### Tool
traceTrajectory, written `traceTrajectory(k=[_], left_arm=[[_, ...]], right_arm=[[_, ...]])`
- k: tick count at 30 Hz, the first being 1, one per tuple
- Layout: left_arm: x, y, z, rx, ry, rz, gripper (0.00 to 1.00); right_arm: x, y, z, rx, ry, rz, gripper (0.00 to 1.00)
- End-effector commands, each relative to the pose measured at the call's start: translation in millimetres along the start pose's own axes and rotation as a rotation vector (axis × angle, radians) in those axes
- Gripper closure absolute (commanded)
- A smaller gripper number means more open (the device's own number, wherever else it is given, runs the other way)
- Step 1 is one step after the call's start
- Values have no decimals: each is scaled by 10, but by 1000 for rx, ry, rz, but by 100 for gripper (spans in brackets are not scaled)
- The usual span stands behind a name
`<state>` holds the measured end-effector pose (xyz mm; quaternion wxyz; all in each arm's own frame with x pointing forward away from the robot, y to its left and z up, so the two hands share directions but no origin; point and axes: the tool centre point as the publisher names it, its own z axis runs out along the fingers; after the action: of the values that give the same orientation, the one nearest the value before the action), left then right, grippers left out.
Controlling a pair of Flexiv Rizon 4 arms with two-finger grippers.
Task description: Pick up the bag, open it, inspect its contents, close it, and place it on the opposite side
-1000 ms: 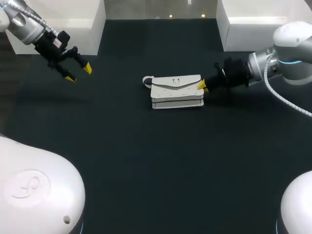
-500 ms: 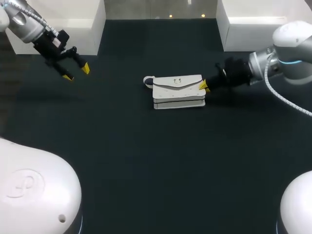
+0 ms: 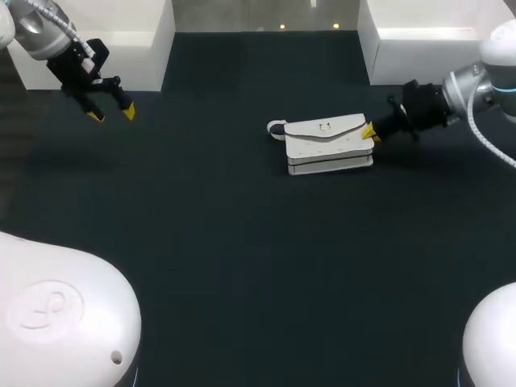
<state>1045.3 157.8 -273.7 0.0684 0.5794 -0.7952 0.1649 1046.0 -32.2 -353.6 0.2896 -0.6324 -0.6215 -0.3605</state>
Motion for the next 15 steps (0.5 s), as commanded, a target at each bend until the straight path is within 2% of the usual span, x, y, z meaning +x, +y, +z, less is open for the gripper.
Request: traceTrajectory(k=[1, 7, 15], left_arm=[[-40, 49, -16, 21, -44, 1, 0], [-141, 48, -51, 23, -65, 14, 0], [-271, 8, -90, 31, -112, 17, 0]], right_arm=[[-298, 171, -286, 30, 77, 4, 100], [-577, 383, -655, 15, 87, -5, 100], [-828, 594, -1034, -9, 56, -7, 100]])
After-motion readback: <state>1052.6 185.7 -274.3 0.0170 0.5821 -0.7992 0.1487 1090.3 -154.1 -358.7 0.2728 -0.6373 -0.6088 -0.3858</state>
